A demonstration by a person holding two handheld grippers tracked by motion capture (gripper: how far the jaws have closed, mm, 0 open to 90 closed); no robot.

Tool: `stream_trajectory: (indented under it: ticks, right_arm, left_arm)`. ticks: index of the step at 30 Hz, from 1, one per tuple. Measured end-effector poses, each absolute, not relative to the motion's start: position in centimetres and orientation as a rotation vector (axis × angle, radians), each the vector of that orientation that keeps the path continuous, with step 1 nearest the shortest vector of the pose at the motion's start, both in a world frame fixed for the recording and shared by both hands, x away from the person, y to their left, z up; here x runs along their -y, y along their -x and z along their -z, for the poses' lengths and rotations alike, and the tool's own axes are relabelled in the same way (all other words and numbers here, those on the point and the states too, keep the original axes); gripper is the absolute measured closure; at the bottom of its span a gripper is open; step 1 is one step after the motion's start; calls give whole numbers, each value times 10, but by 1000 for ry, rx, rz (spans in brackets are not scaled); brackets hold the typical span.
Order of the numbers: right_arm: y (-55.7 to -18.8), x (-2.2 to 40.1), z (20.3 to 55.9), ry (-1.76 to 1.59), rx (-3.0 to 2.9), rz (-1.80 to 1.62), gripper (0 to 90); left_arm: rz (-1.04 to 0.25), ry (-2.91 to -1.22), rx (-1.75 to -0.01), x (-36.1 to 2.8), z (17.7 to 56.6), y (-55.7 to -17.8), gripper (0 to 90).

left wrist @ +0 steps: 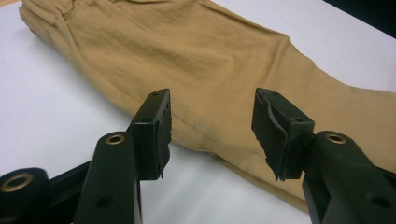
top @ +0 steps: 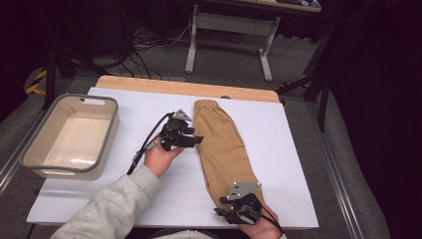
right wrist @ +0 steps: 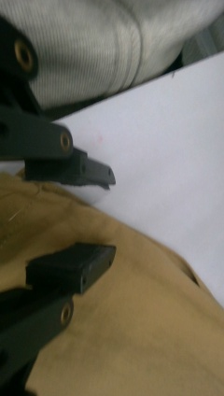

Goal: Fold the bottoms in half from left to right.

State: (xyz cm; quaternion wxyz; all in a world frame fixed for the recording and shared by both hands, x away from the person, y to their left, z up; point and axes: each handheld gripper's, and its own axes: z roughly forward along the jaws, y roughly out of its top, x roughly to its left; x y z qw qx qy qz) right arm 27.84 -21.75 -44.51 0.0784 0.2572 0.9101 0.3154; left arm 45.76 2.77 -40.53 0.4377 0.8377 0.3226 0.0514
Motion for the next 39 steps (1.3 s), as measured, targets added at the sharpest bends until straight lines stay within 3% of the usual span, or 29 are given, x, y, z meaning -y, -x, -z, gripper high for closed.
stream_trajectory:
  ticks: [2,5,10,16,23,24,25,29,31,39]
  right_arm:
    - [-278,217,445,-754,-2710,-920,688]
    - [-278,214,444,-784,-2680,-862,881]
    - [-285,212,439,-845,-2740,-944,896]
    - [-293,176,425,-749,-2763,-1069,896]
    - [-308,129,426,-658,-2826,-1145,856]
    - [-307,125,429,-623,-2859,-1159,805]
    - [-302,122,430,-576,-2861,-1146,668]
    - [-307,139,424,-616,-2793,-1188,634]
    - [-321,168,416,-729,-2694,-1242,613]
    - [-370,236,402,-961,-2454,-1166,635]
  left_arm:
    - [-123,-2084,-803,-28,405,-458,481]
    - [-121,-2082,-802,-27,406,-457,479]
    - [-125,-2072,-803,-31,404,-456,477]
    - [-125,-2063,-817,-37,404,-457,475]
    - [-113,-2055,-845,-48,406,-457,463]
    - [-103,-2056,-846,-50,406,-455,463]
    - [-113,-2062,-834,-54,404,-451,451]
    - [-139,-2073,-824,-59,402,-446,437]
    - [-145,-2072,-823,-63,401,-440,436]
    - [-153,-2120,-802,-63,412,-427,441]
